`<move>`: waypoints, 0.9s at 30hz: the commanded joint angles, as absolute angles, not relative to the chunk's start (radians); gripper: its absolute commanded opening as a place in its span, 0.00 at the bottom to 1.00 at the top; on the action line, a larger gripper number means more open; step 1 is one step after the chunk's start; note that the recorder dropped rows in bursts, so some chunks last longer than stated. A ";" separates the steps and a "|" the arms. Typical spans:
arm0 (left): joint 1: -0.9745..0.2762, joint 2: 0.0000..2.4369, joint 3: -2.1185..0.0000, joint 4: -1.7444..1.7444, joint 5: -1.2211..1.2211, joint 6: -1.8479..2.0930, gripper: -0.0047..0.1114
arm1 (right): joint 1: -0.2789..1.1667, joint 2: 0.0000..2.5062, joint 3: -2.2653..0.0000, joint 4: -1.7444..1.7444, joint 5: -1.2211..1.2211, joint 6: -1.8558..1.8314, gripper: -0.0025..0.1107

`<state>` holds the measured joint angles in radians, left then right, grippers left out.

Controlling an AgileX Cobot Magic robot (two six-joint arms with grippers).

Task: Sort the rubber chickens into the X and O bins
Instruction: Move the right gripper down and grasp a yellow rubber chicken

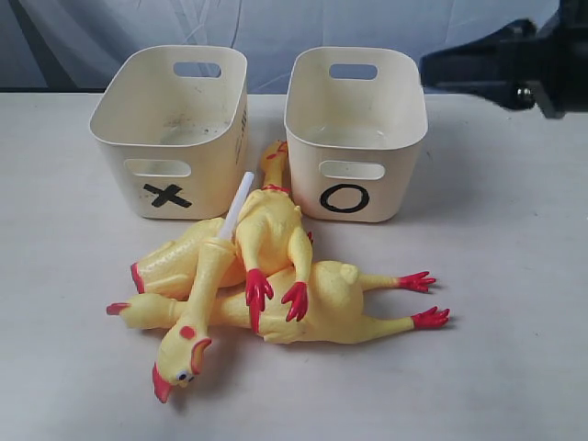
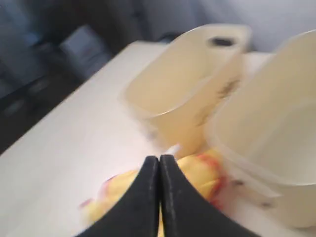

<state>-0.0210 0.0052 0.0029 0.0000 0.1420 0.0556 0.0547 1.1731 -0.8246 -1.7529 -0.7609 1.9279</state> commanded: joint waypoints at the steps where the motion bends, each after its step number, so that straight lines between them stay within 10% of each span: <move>1: -0.021 0.000 0.000 -0.007 0.134 0.056 0.04 | 0.054 1.153 -0.811 -1.744 -0.175 2.036 0.02; 13: -0.021 0.000 0.000 -0.007 0.134 0.056 0.04 | 0.054 1.180 -0.671 -1.029 0.653 1.784 0.02; 19: -0.021 0.000 0.000 -0.007 0.134 0.056 0.04 | 0.112 1.180 -0.671 -0.013 0.310 0.782 0.02; 27: -0.021 0.000 0.000 -0.007 0.134 0.056 0.04 | 0.416 1.186 -0.768 0.848 0.472 -0.700 0.02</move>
<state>-0.0210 0.0052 0.0029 0.0000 0.1420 0.0556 0.3208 1.1806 -0.7300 0.6072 0.4129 -0.2409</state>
